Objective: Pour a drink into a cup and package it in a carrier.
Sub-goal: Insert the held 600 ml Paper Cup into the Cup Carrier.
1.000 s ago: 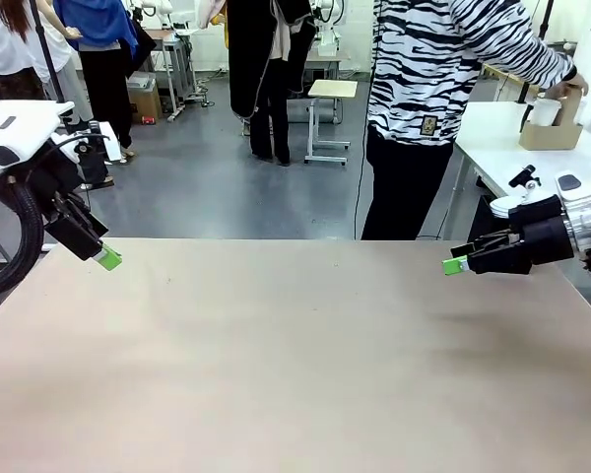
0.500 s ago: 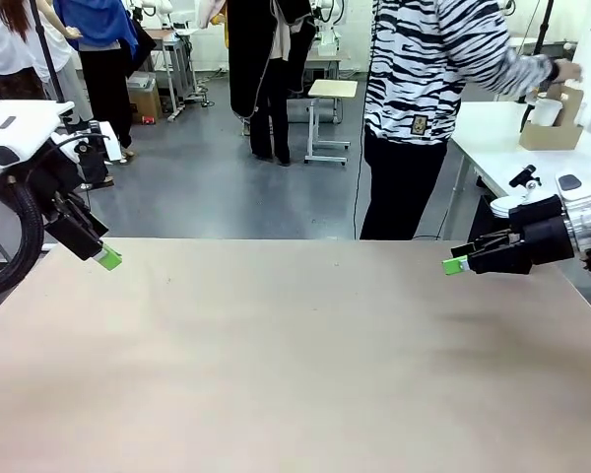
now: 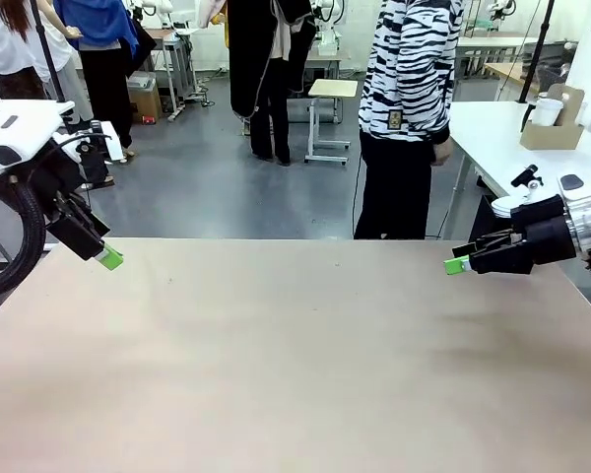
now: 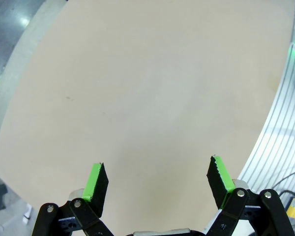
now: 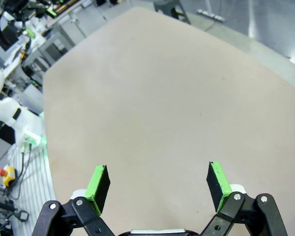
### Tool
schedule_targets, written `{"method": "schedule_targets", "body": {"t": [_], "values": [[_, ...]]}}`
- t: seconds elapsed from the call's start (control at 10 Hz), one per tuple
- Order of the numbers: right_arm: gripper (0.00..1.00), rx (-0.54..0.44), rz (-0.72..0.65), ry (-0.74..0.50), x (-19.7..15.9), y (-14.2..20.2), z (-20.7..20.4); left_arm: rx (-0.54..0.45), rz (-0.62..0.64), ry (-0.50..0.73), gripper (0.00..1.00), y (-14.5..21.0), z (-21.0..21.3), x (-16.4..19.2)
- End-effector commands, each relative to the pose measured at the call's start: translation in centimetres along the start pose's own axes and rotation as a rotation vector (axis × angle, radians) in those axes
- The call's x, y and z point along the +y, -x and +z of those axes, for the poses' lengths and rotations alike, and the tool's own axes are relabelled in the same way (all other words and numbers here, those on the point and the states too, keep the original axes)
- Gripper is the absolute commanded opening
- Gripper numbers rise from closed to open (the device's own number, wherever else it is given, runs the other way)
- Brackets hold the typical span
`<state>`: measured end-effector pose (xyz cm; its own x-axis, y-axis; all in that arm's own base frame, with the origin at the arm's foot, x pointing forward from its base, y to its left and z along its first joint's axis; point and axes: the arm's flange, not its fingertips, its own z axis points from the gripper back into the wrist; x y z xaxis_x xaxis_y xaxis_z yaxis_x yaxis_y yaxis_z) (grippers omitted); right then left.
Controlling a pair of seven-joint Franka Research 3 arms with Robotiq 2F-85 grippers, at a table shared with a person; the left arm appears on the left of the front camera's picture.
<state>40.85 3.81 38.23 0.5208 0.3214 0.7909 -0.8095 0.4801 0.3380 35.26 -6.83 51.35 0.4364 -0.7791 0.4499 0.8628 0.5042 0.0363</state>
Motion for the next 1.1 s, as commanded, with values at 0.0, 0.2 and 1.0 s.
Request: {"method": "schedule_targets", "body": {"t": [0.0,0.2,1.0], "values": [[1.0,-0.005,0.023,-0.012,-0.63,-0.16,0.17,0.007,0.009,0.005,1.0,-0.1,0.2,0.16],[1.0,-0.005,0.023,-0.012,-0.63,-0.16,0.17,0.007,0.009,0.005,1.0,-0.1,0.2,0.16],[1.0,-0.005,0.023,-0.012,-0.63,-0.16,0.17,0.007,0.009,0.005,1.0,-0.1,0.2,0.16]]}}
